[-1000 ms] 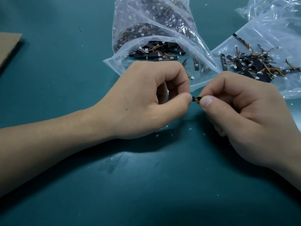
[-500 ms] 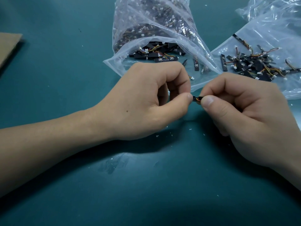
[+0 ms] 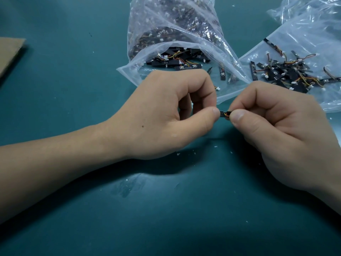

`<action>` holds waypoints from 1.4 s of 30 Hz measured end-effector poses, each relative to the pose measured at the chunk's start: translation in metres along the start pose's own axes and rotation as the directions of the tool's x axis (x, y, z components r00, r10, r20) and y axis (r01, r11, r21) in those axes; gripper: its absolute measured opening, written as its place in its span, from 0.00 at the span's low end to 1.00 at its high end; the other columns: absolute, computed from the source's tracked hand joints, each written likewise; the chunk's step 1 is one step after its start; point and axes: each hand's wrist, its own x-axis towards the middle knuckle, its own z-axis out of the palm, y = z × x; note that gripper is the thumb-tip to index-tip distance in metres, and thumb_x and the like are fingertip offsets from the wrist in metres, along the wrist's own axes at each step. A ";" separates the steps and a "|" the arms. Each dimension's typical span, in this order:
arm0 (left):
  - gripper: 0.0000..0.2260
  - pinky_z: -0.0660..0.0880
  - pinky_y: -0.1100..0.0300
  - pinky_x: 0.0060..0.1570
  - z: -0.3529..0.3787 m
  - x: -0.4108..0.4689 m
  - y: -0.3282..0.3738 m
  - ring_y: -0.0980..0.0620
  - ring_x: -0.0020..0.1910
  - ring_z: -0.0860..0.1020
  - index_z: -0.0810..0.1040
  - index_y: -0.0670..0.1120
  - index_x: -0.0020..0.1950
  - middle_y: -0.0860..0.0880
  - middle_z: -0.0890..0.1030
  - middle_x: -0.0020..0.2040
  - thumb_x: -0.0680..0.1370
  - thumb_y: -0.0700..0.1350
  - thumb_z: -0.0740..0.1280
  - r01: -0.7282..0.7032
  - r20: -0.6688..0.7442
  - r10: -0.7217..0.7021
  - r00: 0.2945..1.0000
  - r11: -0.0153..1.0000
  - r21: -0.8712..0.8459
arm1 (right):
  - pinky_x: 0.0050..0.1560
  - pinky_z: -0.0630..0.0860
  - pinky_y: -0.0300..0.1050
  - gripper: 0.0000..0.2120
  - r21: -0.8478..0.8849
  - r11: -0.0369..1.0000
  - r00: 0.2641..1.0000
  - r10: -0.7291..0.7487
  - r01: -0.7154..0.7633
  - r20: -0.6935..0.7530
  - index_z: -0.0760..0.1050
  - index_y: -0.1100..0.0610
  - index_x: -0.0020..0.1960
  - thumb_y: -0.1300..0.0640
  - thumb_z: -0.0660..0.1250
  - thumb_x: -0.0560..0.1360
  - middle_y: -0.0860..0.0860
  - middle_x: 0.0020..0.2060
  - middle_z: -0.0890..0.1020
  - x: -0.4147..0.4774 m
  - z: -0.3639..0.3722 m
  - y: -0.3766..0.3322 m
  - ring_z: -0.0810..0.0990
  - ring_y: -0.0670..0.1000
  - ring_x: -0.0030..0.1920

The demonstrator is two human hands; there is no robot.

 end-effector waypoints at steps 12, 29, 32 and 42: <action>0.05 0.66 0.71 0.33 0.001 0.002 -0.002 0.57 0.29 0.72 0.77 0.47 0.43 0.59 0.73 0.31 0.79 0.43 0.69 0.006 -0.025 -0.006 1.000 1.000 0.003 | 0.29 0.67 0.47 0.08 -0.017 1.000 1.000 0.000 -0.001 -0.025 0.76 0.47 0.47 0.44 0.63 0.79 0.50 0.27 0.75 -0.001 0.000 0.001 0.70 0.52 0.26; 0.09 0.63 0.70 0.35 -0.006 0.002 -0.002 0.59 0.31 0.67 0.72 0.44 0.40 0.57 0.68 0.31 0.79 0.38 0.64 -0.018 0.172 0.033 0.985 0.996 -0.091 | 0.29 0.68 0.45 0.17 -0.081 0.987 0.960 -0.114 0.139 0.254 0.84 0.59 0.38 0.50 0.65 0.78 0.52 0.27 0.75 0.001 -0.007 -0.003 0.74 0.51 0.28; 0.10 0.63 0.67 0.35 -0.008 0.004 -0.002 0.58 0.32 0.65 0.69 0.47 0.38 0.56 0.67 0.32 0.79 0.39 0.61 0.038 0.209 -0.004 0.978 0.986 -0.160 | 0.30 0.68 0.38 0.09 -0.107 0.986 0.979 -0.106 0.126 0.172 0.82 0.52 0.42 0.50 0.70 0.78 0.49 0.29 0.78 0.000 -0.004 -0.003 0.74 0.49 0.28; 0.11 0.69 0.62 0.41 -0.003 0.002 -0.007 0.54 0.37 0.74 0.77 0.43 0.40 0.49 0.77 0.35 0.82 0.38 0.61 -0.046 -0.122 0.040 0.992 0.998 -0.047 | 0.26 0.62 0.38 0.13 0.263 0.965 0.998 0.009 0.007 -0.058 0.71 0.54 0.37 0.52 0.64 0.80 0.48 0.25 0.68 0.003 -0.004 -0.003 0.64 0.48 0.24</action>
